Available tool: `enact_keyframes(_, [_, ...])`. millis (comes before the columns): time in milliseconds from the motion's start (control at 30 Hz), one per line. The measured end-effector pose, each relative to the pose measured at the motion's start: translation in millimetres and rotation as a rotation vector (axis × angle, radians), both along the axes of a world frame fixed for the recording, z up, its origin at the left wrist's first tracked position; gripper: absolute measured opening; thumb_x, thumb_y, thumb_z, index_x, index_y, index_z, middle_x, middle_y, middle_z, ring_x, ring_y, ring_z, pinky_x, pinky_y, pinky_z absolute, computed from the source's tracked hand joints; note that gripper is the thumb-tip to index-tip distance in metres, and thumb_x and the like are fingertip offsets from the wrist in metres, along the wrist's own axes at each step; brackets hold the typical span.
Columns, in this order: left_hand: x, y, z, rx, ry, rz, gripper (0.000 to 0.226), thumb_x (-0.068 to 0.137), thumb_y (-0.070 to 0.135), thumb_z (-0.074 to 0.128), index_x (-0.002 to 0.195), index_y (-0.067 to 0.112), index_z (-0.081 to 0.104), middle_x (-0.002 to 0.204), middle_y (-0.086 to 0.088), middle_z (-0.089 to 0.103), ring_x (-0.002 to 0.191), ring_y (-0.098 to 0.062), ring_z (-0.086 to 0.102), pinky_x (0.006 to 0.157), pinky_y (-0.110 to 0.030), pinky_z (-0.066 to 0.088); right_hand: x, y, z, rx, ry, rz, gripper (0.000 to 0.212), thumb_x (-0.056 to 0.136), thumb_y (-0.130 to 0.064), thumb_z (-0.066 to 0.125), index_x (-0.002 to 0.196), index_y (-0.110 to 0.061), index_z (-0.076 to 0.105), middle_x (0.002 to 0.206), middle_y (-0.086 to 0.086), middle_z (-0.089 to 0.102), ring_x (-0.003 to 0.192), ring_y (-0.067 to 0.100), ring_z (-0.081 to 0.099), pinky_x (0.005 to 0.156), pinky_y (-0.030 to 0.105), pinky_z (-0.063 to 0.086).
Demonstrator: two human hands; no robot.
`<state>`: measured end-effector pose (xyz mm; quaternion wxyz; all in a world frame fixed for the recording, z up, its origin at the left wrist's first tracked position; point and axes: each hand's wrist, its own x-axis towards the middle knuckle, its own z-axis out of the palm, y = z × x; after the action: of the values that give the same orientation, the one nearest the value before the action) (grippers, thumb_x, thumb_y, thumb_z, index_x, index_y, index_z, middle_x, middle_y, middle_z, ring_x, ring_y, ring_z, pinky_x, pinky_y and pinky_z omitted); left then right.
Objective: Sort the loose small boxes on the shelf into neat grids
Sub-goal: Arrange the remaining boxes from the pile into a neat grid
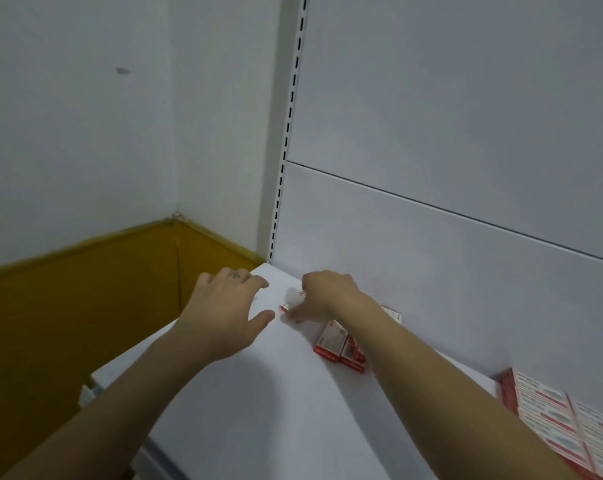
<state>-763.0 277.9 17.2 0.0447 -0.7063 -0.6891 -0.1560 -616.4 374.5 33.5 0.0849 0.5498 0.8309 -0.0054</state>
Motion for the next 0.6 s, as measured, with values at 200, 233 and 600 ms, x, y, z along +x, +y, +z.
enact_keyframes(200, [-16, 17, -4, 0.012, -0.006, -0.097, 0.050, 0.091, 0.056, 0.039, 0.136, 0.034, 0.037, 0.137, 0.009, 0.043, 0.127, -0.014, 0.034, 0.101, -0.036, 0.026, -21, 14, -14, -0.009, -0.040, -0.055, 0.043, 0.073, -0.052, 0.066, 0.097, -0.018, 0.054, 0.081, -0.004, 0.056, 0.081, 0.021, 0.054, 0.077, 0.031, 0.034])
enact_keyframes(233, [-19, 21, -3, 0.015, -0.016, -0.111, 0.050, 0.091, 0.057, 0.039, 0.136, 0.034, 0.038, 0.136, 0.009, 0.043, 0.127, -0.014, 0.034, 0.101, -0.036, 0.026, -22, 15, -15, -0.003, -0.035, -0.063, 0.046, 0.073, -0.051, 0.067, 0.101, -0.017, 0.053, 0.083, -0.003, 0.055, 0.081, 0.021, 0.053, 0.077, 0.031, 0.033])
enact_keyframes(600, [1, 52, 8, 0.009, -0.071, -0.317, 0.056, 0.091, 0.052, 0.049, 0.140, 0.035, 0.029, 0.142, 0.008, 0.040, 0.132, -0.015, 0.032, 0.107, -0.037, 0.025, 19, -8, 9, 0.140, 0.394, -0.154, 0.062, 0.067, -0.055, 0.075, 0.113, -0.024, 0.048, 0.109, -0.002, 0.056, 0.100, 0.020, 0.051, 0.082, 0.032, 0.044])
